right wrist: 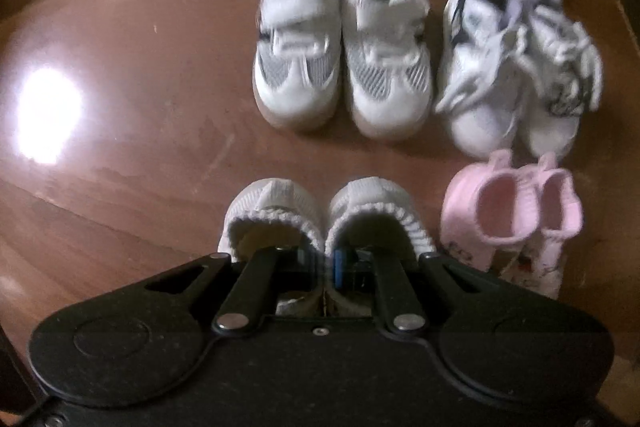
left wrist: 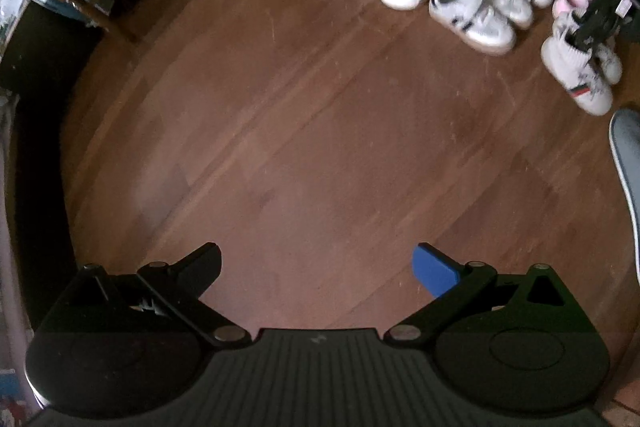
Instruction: Organize scattered shoes
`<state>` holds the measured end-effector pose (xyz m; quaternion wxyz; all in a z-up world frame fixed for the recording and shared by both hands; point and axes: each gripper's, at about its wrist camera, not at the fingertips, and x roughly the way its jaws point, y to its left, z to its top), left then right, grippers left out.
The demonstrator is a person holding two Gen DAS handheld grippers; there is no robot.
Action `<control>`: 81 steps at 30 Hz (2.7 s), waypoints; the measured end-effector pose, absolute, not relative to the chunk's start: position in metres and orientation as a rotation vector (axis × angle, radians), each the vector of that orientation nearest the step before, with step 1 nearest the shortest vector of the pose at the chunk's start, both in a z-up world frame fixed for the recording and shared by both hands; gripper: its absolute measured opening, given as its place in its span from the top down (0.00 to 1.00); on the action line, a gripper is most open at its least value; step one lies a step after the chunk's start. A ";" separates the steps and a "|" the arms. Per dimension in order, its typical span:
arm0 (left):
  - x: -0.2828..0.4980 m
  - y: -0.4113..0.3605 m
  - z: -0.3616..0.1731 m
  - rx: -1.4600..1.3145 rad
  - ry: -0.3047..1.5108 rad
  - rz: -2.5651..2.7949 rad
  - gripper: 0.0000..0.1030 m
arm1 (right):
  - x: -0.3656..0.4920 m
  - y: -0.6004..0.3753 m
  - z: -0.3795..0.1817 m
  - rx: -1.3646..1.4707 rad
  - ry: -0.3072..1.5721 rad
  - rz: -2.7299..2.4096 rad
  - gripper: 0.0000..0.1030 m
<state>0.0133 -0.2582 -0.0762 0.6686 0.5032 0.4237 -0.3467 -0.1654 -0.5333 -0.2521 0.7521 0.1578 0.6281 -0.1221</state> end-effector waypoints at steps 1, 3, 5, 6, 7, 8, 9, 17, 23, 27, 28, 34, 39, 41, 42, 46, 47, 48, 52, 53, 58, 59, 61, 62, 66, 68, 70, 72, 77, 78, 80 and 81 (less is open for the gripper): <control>0.014 -0.256 -0.082 1.145 0.968 -0.776 0.00 | -0.163 -0.532 -0.258 0.339 1.381 -0.263 0.92; 0.016 -0.255 -0.087 1.153 0.981 -0.772 0.00 | -0.156 -0.530 -0.268 0.321 1.402 -0.262 0.92; 0.017 -0.255 -0.089 1.154 0.984 -0.774 0.00 | -0.149 -0.530 -0.278 0.310 1.410 -0.269 0.92; 0.017 -0.256 -0.090 1.153 0.985 -0.777 0.00 | -0.146 -0.531 -0.281 0.307 1.413 -0.283 0.92; 0.017 -0.256 -0.090 1.152 0.985 -0.780 0.00 | -0.144 -0.533 -0.284 0.309 1.416 -0.293 0.92; 0.017 -0.257 -0.090 1.151 0.985 -0.783 0.00 | -0.142 -0.535 -0.285 0.313 1.417 -0.296 0.92; 0.017 -0.257 -0.090 1.149 0.985 -0.786 0.00 | -0.141 -0.534 -0.286 0.315 1.417 -0.299 0.92; 0.017 -0.252 -0.094 1.157 1.000 -0.786 0.00 | -0.131 -0.541 -0.282 0.325 1.365 -0.340 0.92; 0.013 -0.249 -0.097 1.162 1.005 -0.786 0.00 | -0.127 -0.540 -0.285 0.341 1.416 -0.335 0.64; 0.013 -0.245 -0.097 1.162 1.008 -0.777 0.00 | -0.133 -0.539 -0.276 0.370 1.416 -0.368 0.47; 0.014 -0.244 -0.096 1.159 1.006 -0.773 0.00 | -0.135 -0.540 -0.272 0.377 1.416 -0.373 0.47; 0.012 -0.247 -0.079 1.089 0.966 -0.783 0.00 | -0.150 -0.557 -0.212 0.450 1.314 -0.451 0.31; 0.004 -0.252 -0.053 0.942 0.903 -0.843 0.00 | -0.158 -0.558 -0.147 0.521 1.152 -0.478 0.17; -0.003 -0.254 -0.039 0.866 0.871 -0.878 0.00 | -0.158 -0.546 -0.112 0.519 1.070 -0.482 0.11; -0.007 -0.255 -0.034 0.832 0.863 -0.894 0.00 | -0.160 -0.541 -0.093 0.510 1.020 -0.487 0.09; -0.021 -0.256 -0.020 0.704 0.869 -0.959 0.00 | -0.183 -0.523 -0.051 0.480 0.882 -0.482 0.03; -0.025 -0.257 -0.018 0.665 0.878 -0.979 0.00 | -0.190 -0.518 -0.045 0.480 0.862 -0.478 0.01; -0.030 -0.258 -0.016 0.632 0.884 -0.995 0.00 | -0.198 -0.512 -0.039 0.480 0.842 -0.473 0.00; -0.046 -0.267 -0.013 0.570 0.881 -1.008 0.00 | -0.223 -0.478 -0.023 0.445 0.801 -0.507 0.00; -0.051 -0.269 -0.012 0.571 0.869 -1.008 0.00 | -0.227 -0.475 -0.027 0.438 0.801 -0.523 0.00; -0.074 -0.277 -0.004 0.549 0.754 -1.021 0.00 | -0.255 -0.448 -0.028 0.452 0.786 -0.574 0.00; -0.078 -0.279 -0.002 0.536 0.743 -1.035 0.00 | -0.259 -0.444 -0.026 0.444 0.781 -0.582 0.00; -0.083 -0.281 0.000 0.504 0.735 -1.061 0.00 | -0.266 -0.437 -0.019 0.445 0.775 -0.605 0.00; -0.086 -0.282 0.000 0.490 0.736 -1.068 0.00 | -0.271 -0.437 -0.017 0.454 0.775 -0.631 0.00; -0.099 -0.286 0.004 0.441 0.728 -1.122 0.00 | -0.280 -0.437 -0.016 0.433 0.797 -0.708 0.00; -0.104 -0.288 0.003 0.426 0.728 -1.132 0.00 | -0.280 -0.437 -0.017 0.408 0.816 -0.726 0.00; -0.108 -0.291 0.002 0.413 0.729 -1.136 0.00 | -0.281 -0.436 -0.018 0.397 0.829 -0.740 0.00; -0.111 -0.294 -0.001 0.400 0.737 -1.137 0.00 | -0.282 -0.434 -0.019 0.389 0.836 -0.751 0.00; -0.118 -0.301 -0.011 0.396 0.753 -1.138 0.00 | -0.280 -0.435 -0.023 0.363 0.862 -0.767 0.00; -0.119 -0.302 -0.013 0.403 0.751 -1.142 0.00 | -0.279 -0.435 -0.024 0.360 0.866 -0.768 0.00; -0.123 -0.304 -0.016 0.414 0.745 -1.152 0.00 | -0.278 -0.436 -0.026 0.359 0.874 -0.767 0.00; -0.123 -0.304 -0.017 0.418 0.739 -1.154 0.00 | -0.277 -0.436 -0.028 0.359 0.879 -0.767 0.00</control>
